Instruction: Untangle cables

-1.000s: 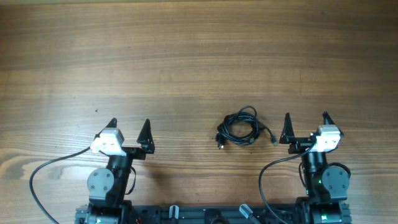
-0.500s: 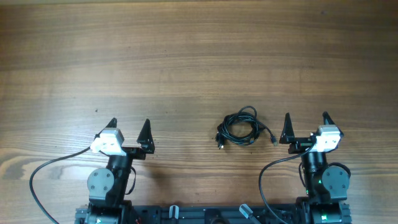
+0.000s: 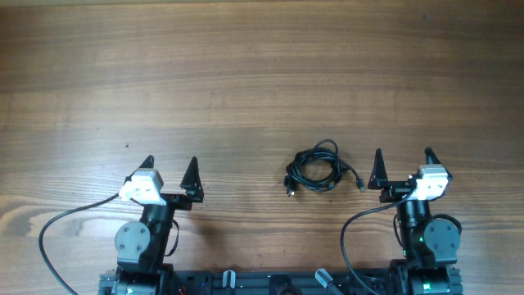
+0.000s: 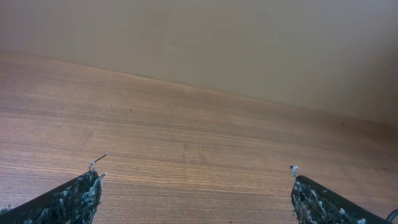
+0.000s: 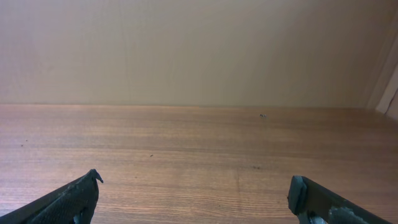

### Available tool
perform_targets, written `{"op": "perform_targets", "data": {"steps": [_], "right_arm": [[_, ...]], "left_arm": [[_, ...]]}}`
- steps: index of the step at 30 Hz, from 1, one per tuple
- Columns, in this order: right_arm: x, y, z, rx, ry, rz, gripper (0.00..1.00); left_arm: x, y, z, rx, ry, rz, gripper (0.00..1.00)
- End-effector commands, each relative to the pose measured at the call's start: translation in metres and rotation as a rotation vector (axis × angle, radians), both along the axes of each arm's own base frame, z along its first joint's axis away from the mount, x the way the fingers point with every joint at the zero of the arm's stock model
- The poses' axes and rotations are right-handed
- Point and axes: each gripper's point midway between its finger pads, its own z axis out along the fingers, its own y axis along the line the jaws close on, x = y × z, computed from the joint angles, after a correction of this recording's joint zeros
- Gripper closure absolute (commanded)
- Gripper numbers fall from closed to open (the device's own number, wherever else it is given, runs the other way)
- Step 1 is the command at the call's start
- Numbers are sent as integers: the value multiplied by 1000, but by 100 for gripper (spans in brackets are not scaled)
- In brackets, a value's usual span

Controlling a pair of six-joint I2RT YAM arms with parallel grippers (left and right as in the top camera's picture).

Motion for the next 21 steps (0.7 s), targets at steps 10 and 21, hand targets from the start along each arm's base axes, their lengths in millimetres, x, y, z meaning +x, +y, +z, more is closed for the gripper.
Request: {"op": "perform_targets", "data": {"steps": [10,21], "right_arm": [[0,0,1,-17,-8,1,0],[0,0,2,-17,-8,1,0]], "left_arm": [[0,4,-1,-2,0,18,0],[0,4,-1,-2,1,19,0]]}}
